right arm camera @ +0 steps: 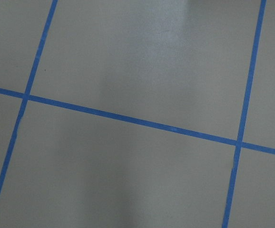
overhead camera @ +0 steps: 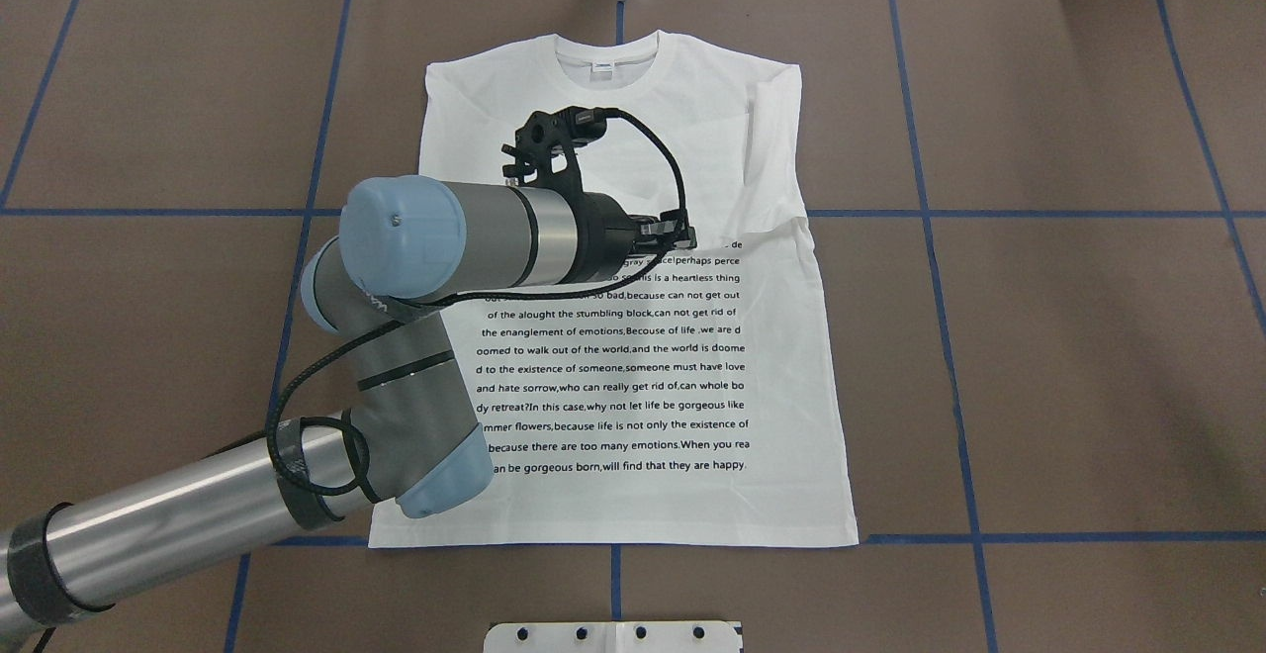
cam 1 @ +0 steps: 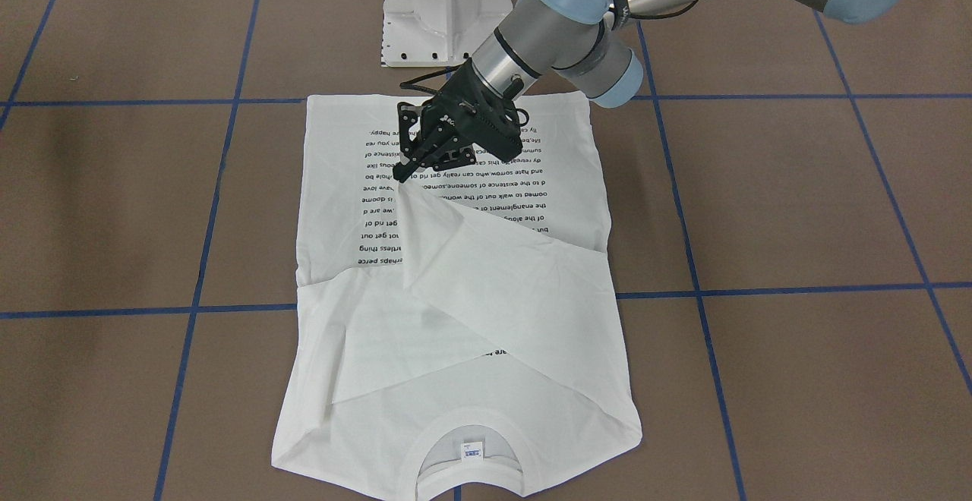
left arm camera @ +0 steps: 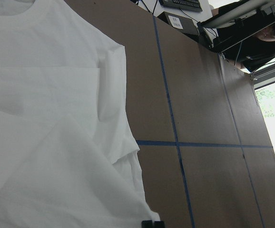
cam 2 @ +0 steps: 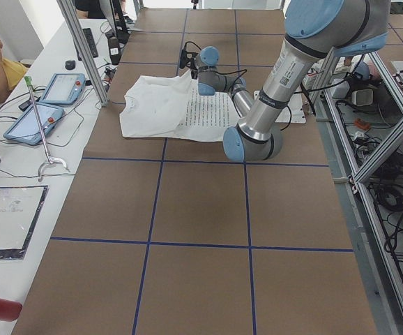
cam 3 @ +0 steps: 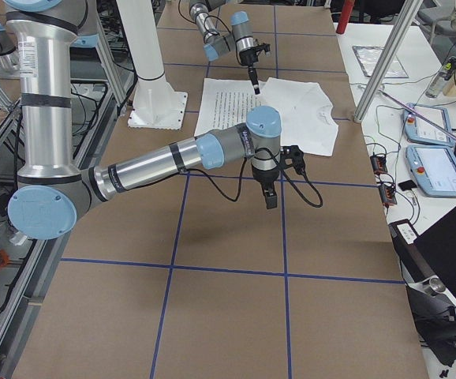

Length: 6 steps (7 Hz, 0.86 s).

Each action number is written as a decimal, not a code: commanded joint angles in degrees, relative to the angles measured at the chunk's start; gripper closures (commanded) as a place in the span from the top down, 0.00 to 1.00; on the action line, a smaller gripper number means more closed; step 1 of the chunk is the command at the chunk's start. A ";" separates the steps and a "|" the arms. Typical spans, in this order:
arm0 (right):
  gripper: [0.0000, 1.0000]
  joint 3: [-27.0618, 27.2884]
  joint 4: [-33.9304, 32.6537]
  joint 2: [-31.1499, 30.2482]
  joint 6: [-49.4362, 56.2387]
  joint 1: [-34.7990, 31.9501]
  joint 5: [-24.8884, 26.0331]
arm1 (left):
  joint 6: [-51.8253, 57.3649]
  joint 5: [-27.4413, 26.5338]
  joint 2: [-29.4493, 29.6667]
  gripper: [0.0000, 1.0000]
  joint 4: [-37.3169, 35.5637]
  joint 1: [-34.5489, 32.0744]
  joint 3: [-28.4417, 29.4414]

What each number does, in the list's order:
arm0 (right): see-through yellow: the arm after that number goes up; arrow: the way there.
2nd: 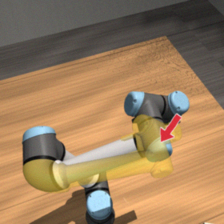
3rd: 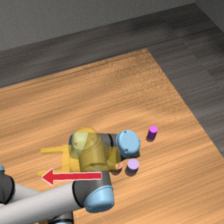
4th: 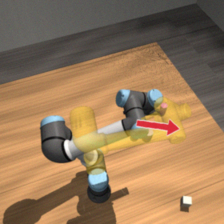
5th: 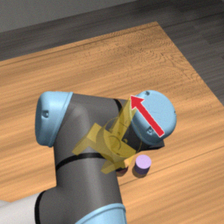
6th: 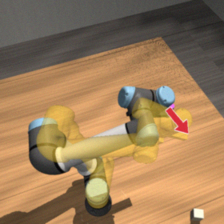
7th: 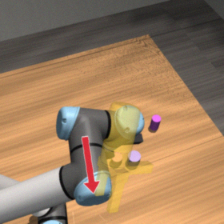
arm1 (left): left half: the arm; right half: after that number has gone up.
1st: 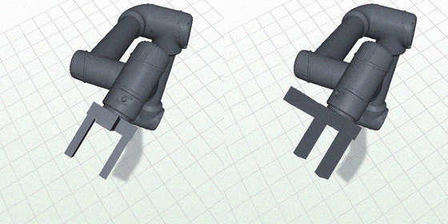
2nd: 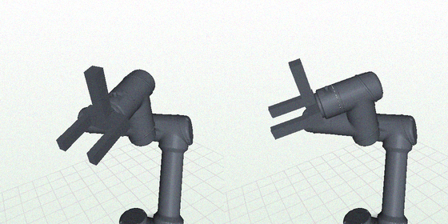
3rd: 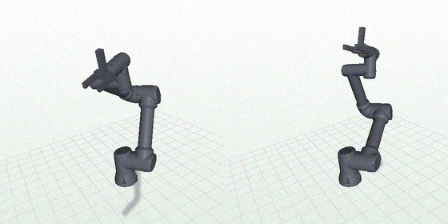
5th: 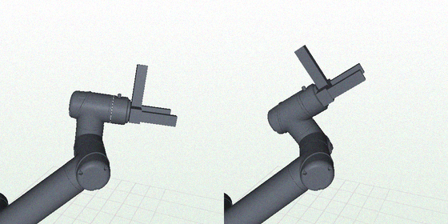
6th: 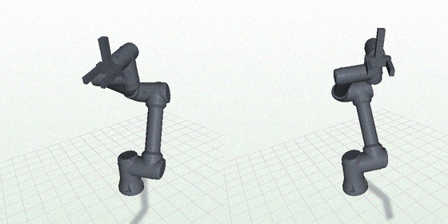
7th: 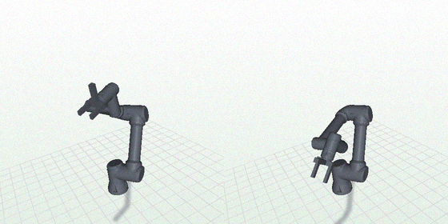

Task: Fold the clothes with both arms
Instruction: 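Carry the sleeve with the left gripper across the shirt body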

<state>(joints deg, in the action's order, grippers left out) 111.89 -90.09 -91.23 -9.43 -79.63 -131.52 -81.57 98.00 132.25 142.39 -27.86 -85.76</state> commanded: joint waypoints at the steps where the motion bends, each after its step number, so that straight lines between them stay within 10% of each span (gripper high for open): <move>1: 1.00 0.00 0.00 0.00 0.03 0.00 0.04 | 2.11 -5.94 0.56 1.00 0.08 3.59 1.82; 6: 1.00 0.61 5.84 3.08 -17.21 5.15 0.21 | 21.14 0.68 -2.51 1.00 -22.81 -2.44 -10.45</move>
<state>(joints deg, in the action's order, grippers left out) 112.43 -87.94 -89.04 -19.08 -77.64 -131.51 -66.07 96.65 130.89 125.47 -27.49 -92.58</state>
